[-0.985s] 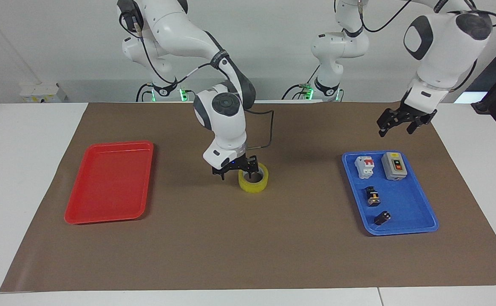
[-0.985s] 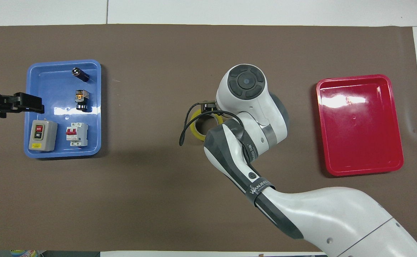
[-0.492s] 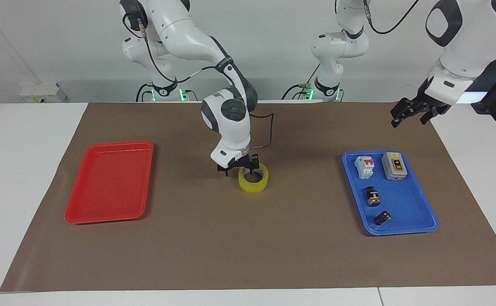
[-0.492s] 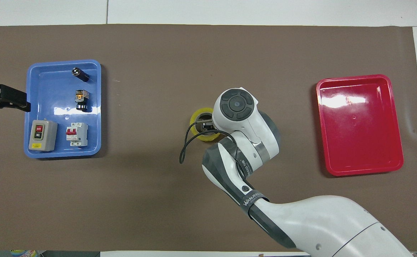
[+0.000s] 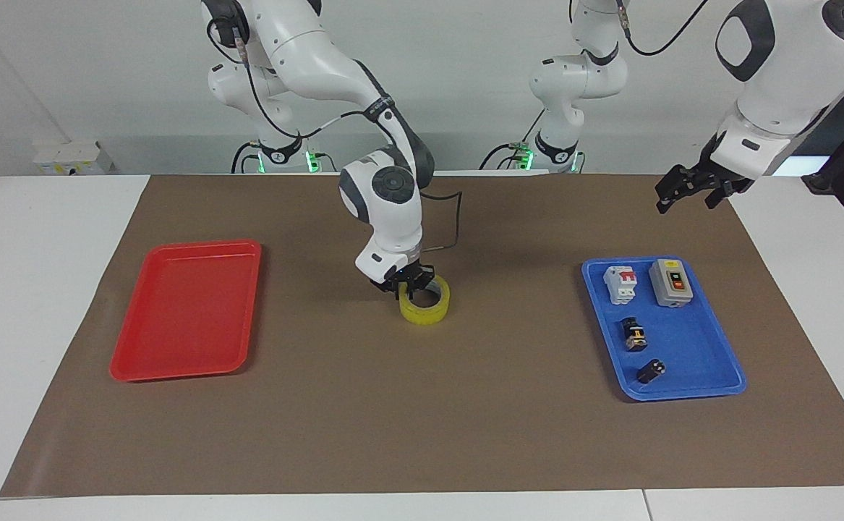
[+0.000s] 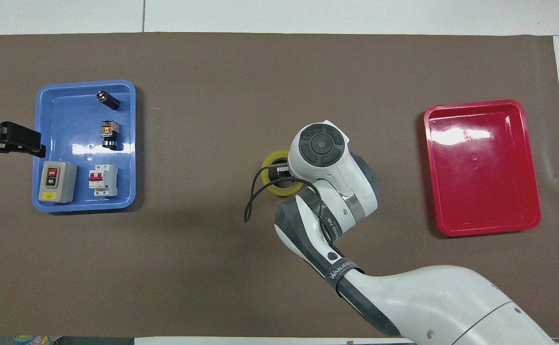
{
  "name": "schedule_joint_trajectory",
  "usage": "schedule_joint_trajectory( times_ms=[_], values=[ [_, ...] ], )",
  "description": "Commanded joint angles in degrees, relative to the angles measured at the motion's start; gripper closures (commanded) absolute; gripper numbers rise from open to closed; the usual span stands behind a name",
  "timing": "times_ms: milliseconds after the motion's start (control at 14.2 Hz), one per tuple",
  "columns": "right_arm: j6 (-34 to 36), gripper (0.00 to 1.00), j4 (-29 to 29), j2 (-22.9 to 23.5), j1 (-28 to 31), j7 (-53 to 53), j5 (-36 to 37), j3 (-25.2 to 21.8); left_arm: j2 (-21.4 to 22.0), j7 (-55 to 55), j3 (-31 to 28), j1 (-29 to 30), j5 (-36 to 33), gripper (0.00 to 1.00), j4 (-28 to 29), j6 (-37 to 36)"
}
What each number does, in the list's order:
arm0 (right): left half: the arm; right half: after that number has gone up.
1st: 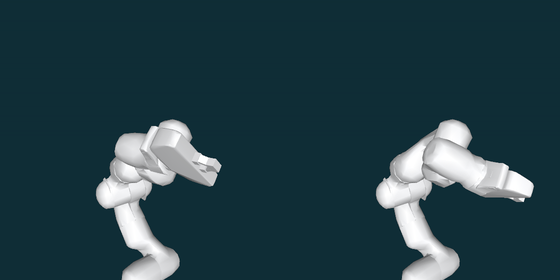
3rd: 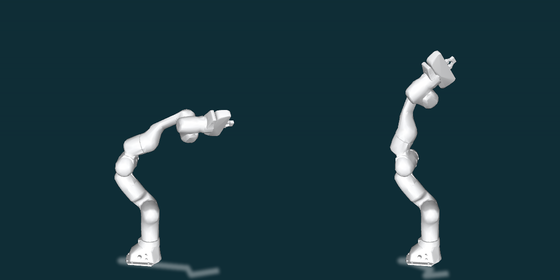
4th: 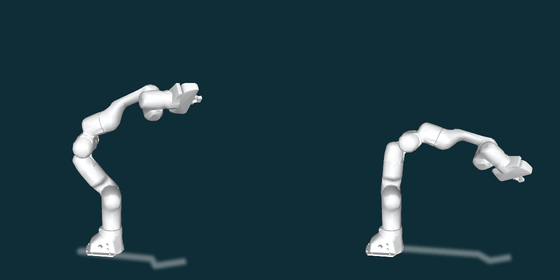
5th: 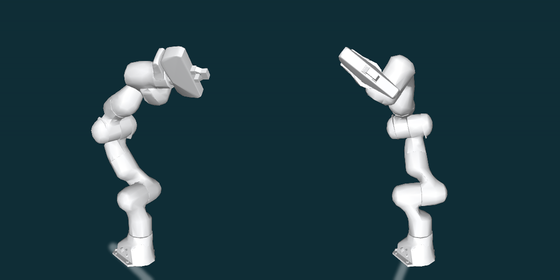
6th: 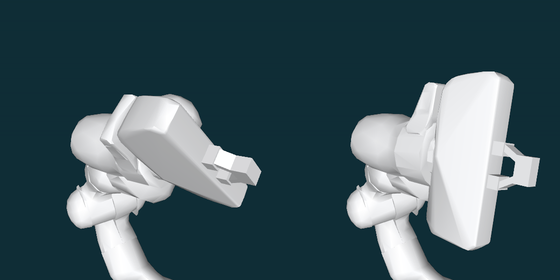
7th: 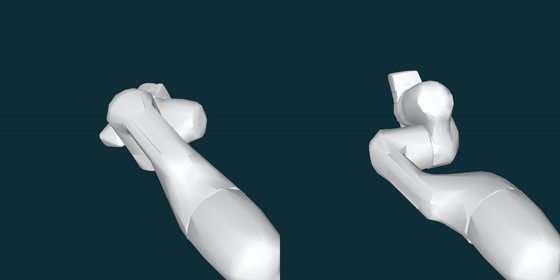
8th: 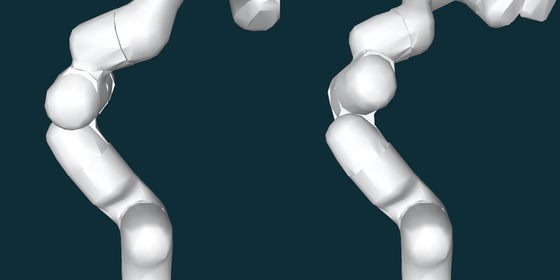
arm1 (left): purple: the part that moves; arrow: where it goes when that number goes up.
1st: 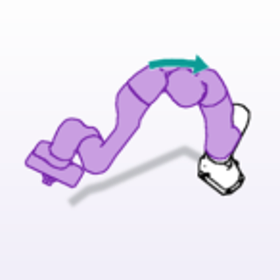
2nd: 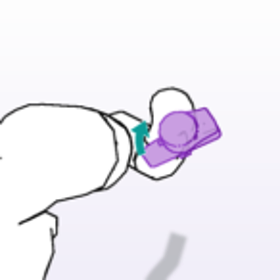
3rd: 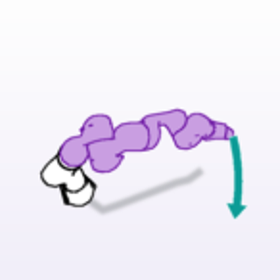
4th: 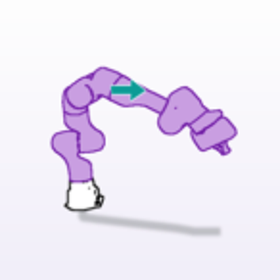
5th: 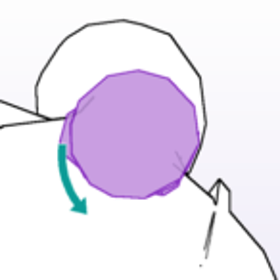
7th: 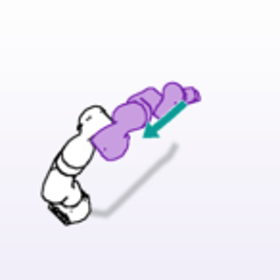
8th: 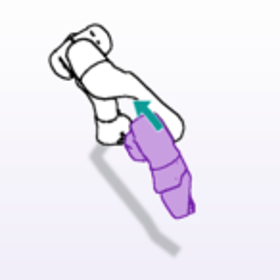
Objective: Place and move tape with both arms
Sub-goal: 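Carry the tape with the right gripper and lower it into the red tray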
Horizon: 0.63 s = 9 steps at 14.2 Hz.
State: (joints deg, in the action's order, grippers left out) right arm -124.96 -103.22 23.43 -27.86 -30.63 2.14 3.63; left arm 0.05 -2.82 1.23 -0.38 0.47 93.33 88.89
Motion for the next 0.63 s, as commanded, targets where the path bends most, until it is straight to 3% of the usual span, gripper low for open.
schedule_joint_trajectory(
  times_ms=[0,281,563],
  values=[
    [9.35,1.00,5.48,-1.28,4.37,4.07,2.78,0.06,1.45,0.27,0.00,-0.15,1.20,0.00,1.76,1.46],
    [14.91,1.00,2.33,-9.00,18.51,24.16,2.79,0.06,1.45,0.19,0.00,-0.15,1.20,0.00,1.76,1.20],
    [16.78,1.00,-0.30,-10.86,33.89,43.68,2.79,0.06,1.45,-0.08,0.00,0.29,1.20,0.00,1.68,1.11]
  ],
)
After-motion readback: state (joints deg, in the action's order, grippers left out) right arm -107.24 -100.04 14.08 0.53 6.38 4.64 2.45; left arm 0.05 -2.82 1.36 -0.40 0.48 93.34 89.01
